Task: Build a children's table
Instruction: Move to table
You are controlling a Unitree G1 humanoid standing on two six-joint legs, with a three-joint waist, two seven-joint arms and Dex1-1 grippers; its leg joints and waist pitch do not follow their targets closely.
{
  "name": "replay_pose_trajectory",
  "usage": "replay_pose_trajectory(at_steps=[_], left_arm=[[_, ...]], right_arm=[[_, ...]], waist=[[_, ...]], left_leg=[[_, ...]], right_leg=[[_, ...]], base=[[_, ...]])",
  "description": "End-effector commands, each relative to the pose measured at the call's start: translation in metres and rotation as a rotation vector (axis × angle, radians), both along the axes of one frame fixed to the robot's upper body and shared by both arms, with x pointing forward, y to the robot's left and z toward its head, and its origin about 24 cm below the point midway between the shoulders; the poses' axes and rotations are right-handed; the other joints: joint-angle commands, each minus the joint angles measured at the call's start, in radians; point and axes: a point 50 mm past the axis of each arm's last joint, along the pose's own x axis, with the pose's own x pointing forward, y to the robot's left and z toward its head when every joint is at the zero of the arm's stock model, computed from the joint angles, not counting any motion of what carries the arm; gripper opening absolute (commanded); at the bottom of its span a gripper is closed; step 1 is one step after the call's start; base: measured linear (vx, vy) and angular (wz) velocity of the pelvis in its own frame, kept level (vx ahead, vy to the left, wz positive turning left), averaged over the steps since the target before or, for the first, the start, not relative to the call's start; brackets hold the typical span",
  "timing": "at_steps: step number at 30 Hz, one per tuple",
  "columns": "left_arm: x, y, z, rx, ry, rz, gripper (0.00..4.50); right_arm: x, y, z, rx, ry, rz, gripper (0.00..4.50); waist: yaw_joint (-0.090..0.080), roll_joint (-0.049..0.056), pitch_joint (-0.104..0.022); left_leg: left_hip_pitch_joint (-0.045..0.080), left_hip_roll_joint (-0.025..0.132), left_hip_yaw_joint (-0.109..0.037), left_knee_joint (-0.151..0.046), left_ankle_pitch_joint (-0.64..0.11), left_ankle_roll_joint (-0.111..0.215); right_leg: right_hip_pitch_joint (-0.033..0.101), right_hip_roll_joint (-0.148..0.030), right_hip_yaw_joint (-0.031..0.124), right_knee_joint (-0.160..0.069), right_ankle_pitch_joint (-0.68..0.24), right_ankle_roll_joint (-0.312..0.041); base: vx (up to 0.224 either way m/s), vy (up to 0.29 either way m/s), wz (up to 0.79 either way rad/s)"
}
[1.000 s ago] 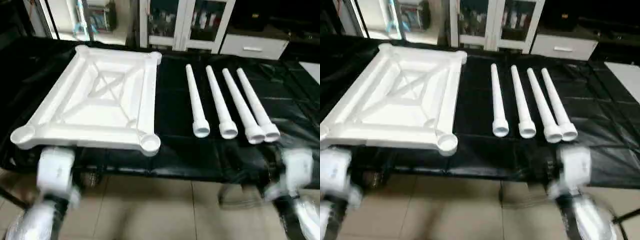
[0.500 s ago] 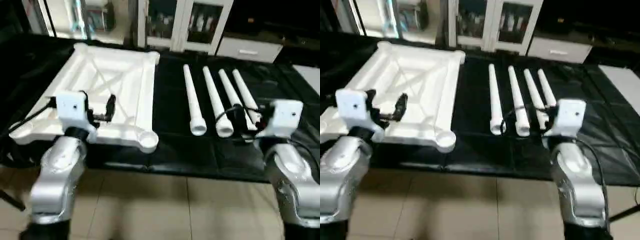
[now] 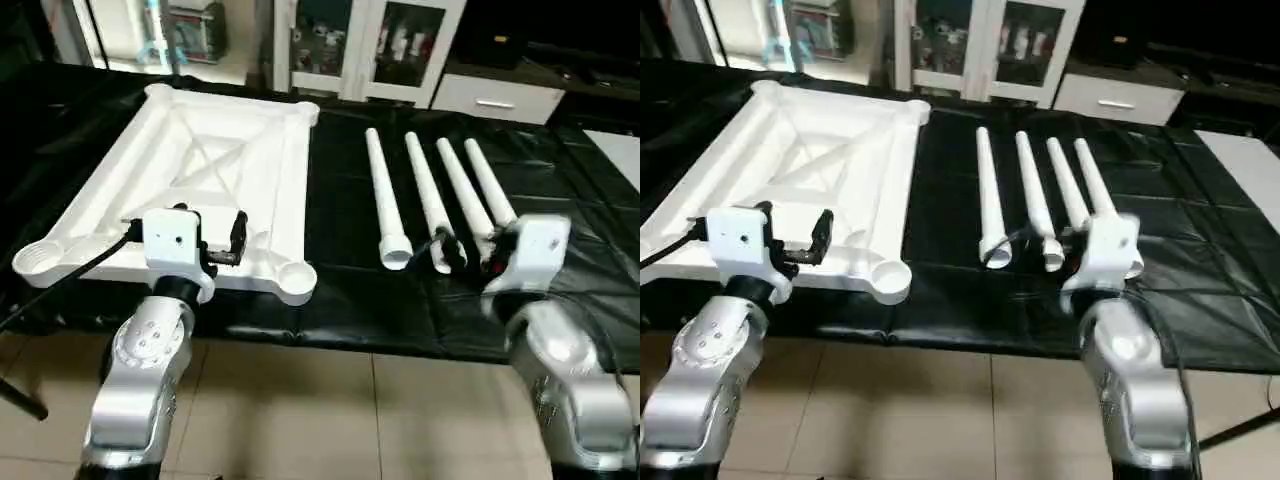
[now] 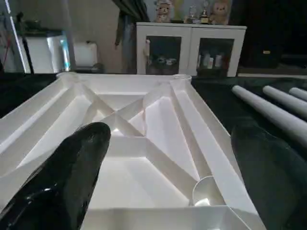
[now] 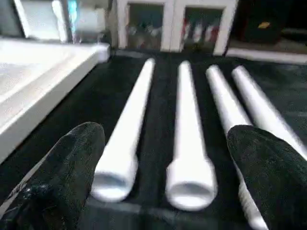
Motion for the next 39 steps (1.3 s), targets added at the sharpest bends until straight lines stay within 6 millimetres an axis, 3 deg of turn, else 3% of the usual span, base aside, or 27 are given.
replay_pose_trajectory(at_steps=[1, 3, 5, 8, 11, 13, 15, 16, 17, 19, 20, 21, 22, 23, 24, 25, 26, 28, 30, 31, 32, 33, 34, 35, 37, 38, 39], left_arm=[[-0.001, -0.001, -0.007, 0.004, 0.039, 0.008, 4.50], [-0.002, 0.001, -0.010, 0.037, 0.041, 0.029, 4.50], [-0.002, 0.001, -0.009, 0.024, 0.047, 0.038, 4.50], [0.000, -0.005, -0.007, 0.029, 0.048, 0.009, 4.50], [0.006, -0.017, 0.000, 0.054, 0.023, -0.042, 4.50], [0.009, -0.019, -0.001, 0.059, 0.025, -0.048, 4.50], [0.012, -0.020, 0.001, 0.063, 0.017, -0.053, 4.50], [0.014, -0.021, 0.002, 0.064, 0.012, -0.055, 4.50], [0.015, -0.020, 0.003, 0.069, 0.005, -0.054, 4.50], [0.017, -0.019, 0.003, 0.074, 0.006, -0.048, 4.50], [0.017, -0.018, 0.003, 0.083, 0.011, -0.045, 4.50], [0.017, -0.018, 0.003, 0.083, 0.011, -0.046, 4.50], [0.017, -0.017, 0.004, 0.083, 0.009, -0.047, 4.50], [0.017, -0.017, 0.004, 0.083, 0.008, -0.046, 4.50], [0.016, -0.016, 0.003, 0.075, 0.008, -0.046, 4.50], [0.016, -0.016, 0.003, 0.075, 0.008, -0.046, 4.50], [0.016, -0.016, 0.002, 0.079, 0.010, -0.046, 4.50], [0.015, -0.016, 0.001, 0.070, 0.014, -0.049, 4.50], [0.013, -0.019, 0.000, 0.082, 0.007, -0.064, 4.50], [0.013, -0.021, 0.000, 0.085, 0.004, -0.067, 4.50], [0.013, -0.022, 0.000, 0.085, 0.002, -0.069, 4.50], [0.013, -0.024, 0.001, 0.050, 0.002, -0.056, 4.50], [0.013, -0.024, 0.001, 0.050, 0.002, -0.056, 4.50], [0.012, -0.024, 0.001, 0.031, 0.002, -0.036, 4.50], [0.011, -0.025, -0.003, -0.007, 0.013, -0.011, 4.50], [0.009, -0.026, -0.004, -0.008, 0.022, -0.002, 4.50], [0.009, -0.026, -0.004, -0.008, 0.022, -0.002, 4.50]], right_arm=[[-0.003, 0.002, 0.000, 0.017, -0.015, 0.016, 4.45], [-0.004, 0.004, -0.003, 0.027, -0.013, 0.014, 4.45], [-0.003, 0.012, -0.004, 0.013, -0.021, 0.039, 4.45], [-0.004, 0.013, -0.001, 0.009, -0.027, 0.041, 4.45], [-0.004, 0.009, 0.005, 0.010, -0.049, 0.024, 4.45], [-0.004, 0.006, 0.001, -0.002, -0.043, 0.000, 4.45], [-0.005, 0.003, 0.000, 0.014, -0.037, -0.026, 4.45], [-0.005, 0.002, 0.000, 0.036, -0.036, -0.032, 4.45], [-0.005, 0.002, -0.001, 0.042, -0.035, -0.038, 4.45], [-0.004, 0.002, -0.003, 0.039, -0.030, -0.040, 4.45], [-0.004, 0.003, -0.004, 0.032, -0.026, -0.037, 4.45], [-0.004, 0.003, -0.004, 0.034, -0.027, -0.037, 4.45], [-0.003, 0.005, -0.001, 0.031, -0.033, -0.028, 4.45], [-0.003, 0.005, -0.001, 0.024, -0.034, -0.026, 4.45], [-0.003, 0.006, 0.000, 0.000, -0.037, -0.016, 4.45], [-0.003, 0.006, 0.000, 0.000, -0.037, -0.016, 4.45], [-0.003, 0.007, -0.001, -0.015, -0.036, -0.012, 4.45], [-0.003, 0.010, 0.000, 0.005, -0.032, 0.017, 4.45], [-0.002, 0.013, 0.003, 0.008, -0.052, 0.028, 4.45], [-0.001, 0.013, 0.005, 0.013, -0.057, 0.029, 4.45], [-0.001, 0.014, 0.006, 0.020, -0.060, 0.031, 4.45], [0.000, 0.013, 0.009, 0.009, -0.078, 0.041, 4.45], [0.000, 0.013, 0.009, 0.009, -0.078, 0.041, 4.45], [0.002, 0.012, 0.011, -0.022, -0.097, 0.039, 4.45], [0.003, 0.011, 0.008, -0.024, -0.078, 0.050, 4.45], [0.003, 0.009, 0.009, -0.029, -0.078, 0.048, 4.45], [0.003, 0.009, 0.009, -0.029, -0.078, 0.048, 4.45]], waist=[[0.008, 0.013, -0.046], [0.009, 0.015, -0.046], [0.007, 0.037, -0.045], [0.004, 0.029, -0.045], [0.009, 0.044, -0.047], [0.014, 0.035, -0.047], [0.024, 0.032, -0.051], [0.033, 0.030, -0.052], [0.047, 0.024, -0.052], [0.063, 0.028, -0.054], [0.064, 0.043, -0.050], [0.057, 0.047, -0.050], [0.040, 0.058, -0.052], [0.017, 0.070, -0.055], [0.008, 0.067, -0.051], [0.002, 0.065, -0.046], [-0.009, 0.064, -0.041], [-0.018, 0.055, -0.043], [-0.012, 0.025, -0.047], [-0.015, 0.041, -0.049], [-0.021, 0.063, -0.050], [-0.027, 0.065, -0.049], [-0.034, 0.072, -0.047], [-0.043, 0.083, -0.040], [-0.050, 0.075, -0.043], [-0.038, 0.058, -0.038], [-0.038, 0.058, -0.038]], left_leg=[[-0.006, 0.022, -0.006, -0.077, -0.059, 0.001], [-0.005, 0.023, -0.008, -0.078, -0.072, -0.002], [-0.003, 0.023, -0.010, -0.079, -0.086, -0.018], [-0.005, 0.022, -0.009, -0.080, -0.094, -0.021], [-0.002, 0.020, -0.008, -0.075, -0.068, -0.023], [-0.009, 0.013, -0.002, -0.071, -0.051, 0.012], [-0.016, 0.002, 0.009, -0.062, -0.033, 0.095], [-0.027, -0.002, 0.008, -0.049, -0.029, 0.158], [-0.035, 0.000, -0.008, -0.015, -0.044, 0.207], [-0.050, 0.012, -0.032, 0.018, -0.032, 0.227], [-0.054, 0.028, -0.049, -0.003, 0.005, 0.234], [-0.045, 0.019, -0.040, -0.022, 0.026, 0.256], [-0.001, 0.002, -0.013, -0.045, 0.080, 0.336], [0.029, -0.008, -0.012, -0.051, 0.141, 0.436], [0.039, -0.015, -0.009, -0.049, 0.178, 0.497], [0.033, -0.020, -0.005, -0.057, 0.167, 0.511], [0.023, -0.031, 0.000, -0.070, 0.118, 0.508], [0.010, -0.041, 0.001, -0.072, 0.032, 0.479], [-0.015, -0.027, -0.013, -0.061, -0.062, 0.411], [-0.011, -0.007, -0.034, -0.081, -0.099, 0.340], [0.000, 0.008, -0.055, -0.097, -0.138, 0.211], [0.001, 0.028, -0.072, -0.112, -0.223, 0.005], [0.005, 0.047, -0.091, -0.129, -0.288, -0.097], [0.007, 0.108, -0.129, -0.176, -0.427, -0.212], [0.017, 0.152, -0.150, -0.182, -0.449, -0.167], [0.004, 0.134, -0.109, -0.159, -0.459, -0.020], [0.004, 0.134, -0.109, -0.159, -0.459, -0.020]], right_leg=[[0.043, -0.030, 0.033, -0.051, 0.035, -0.137], [0.043, -0.032, 0.033, -0.052, 0.009, -0.130], [0.039, -0.030, 0.032, -0.053, 0.008, -0.126], [0.041, -0.029, 0.032, -0.054, 0.014, -0.128], [0.040, -0.026, 0.033, -0.050, 0.064, -0.136], [0.047, -0.038, 0.039, -0.052, 0.070, -0.145], [0.056, -0.065, 0.055, -0.060, 0.057, -0.171], [0.069, -0.100, 0.074, -0.075, 0.042, -0.199], [0.081, -0.157, 0.109, -0.100, 0.022, -0.229], [0.094, -0.209, 0.138, -0.118, 0.003, -0.274], [0.081, -0.180, 0.112, -0.110, -0.028, -0.319], [0.071, -0.137, 0.089, -0.094, -0.028, -0.315], [0.029, -0.054, 0.044, -0.063, -0.041, -0.288], [0.002, -0.018, 0.011, -0.042, -0.077, -0.248], [-0.018, -0.004, -0.009, -0.036, -0.113, -0.199], [-0.022, 0.001, -0.017, -0.035, -0.131, -0.178], [-0.018, -0.001, -0.024, -0.039, -0.166, -0.137], [-0.005, -0.033, -0.011, -0.062, -0.190, -0.094], [0.024, -0.094, 0.029, -0.099, -0.226, -0.069], [0.024, -0.069, 0.016, -0.087, -0.216, -0.092], [0.017, -0.026, 0.001, -0.060, -0.134, -0.089], [0.013, -0.001, -0.001, -0.043, -0.032, -0.065], [0.013, 0.009, -0.009, -0.028, -0.012, -0.057], [0.002, 0.014, -0.020, 0.005, -0.033, -0.034], [-0.004, 0.000, -0.016, 0.026, -0.054, -0.020], [0.013, -0.038, 0.007, -0.010, -0.099, -0.023], [0.013, -0.038, 0.007, -0.010, -0.099, -0.023]], base=[[0.000, 0.000, 0.00], [0.000, 0.000, 0.00], [0.000, 0.000, 0.00], [0.000, 0.000, 0.00], [0.000, 0.000, 0.00], [0.000, 0.000, 0.00], [0.000, 0.000, 0.00], [0.000, 0.000, 0.00], [0.000, 0.000, 0.00], [-0.010, 0.086, 0.00], [-0.015, 0.113, -0.01], [-0.021, 0.150, 0.00], [-0.002, 0.172, 0.07], [-0.002, 0.172, 0.07], [-0.014, 0.189, 0.10], [-0.047, 0.180, 0.12], [-0.047, 0.180, 0.12], [-0.059, 0.143, 0.08], [-0.066, 0.117, 0.04], [-0.079, 0.081, -0.03], [-0.079, 0.081, -0.03], [-0.078, 0.060, 0.02], [-0.072, 0.011, 0.07], [-0.072, 0.011, 0.07], [-0.066, -0.104, 0.10], [-0.067, -0.140, 0.12], [-0.063, -0.171, 0.10]])
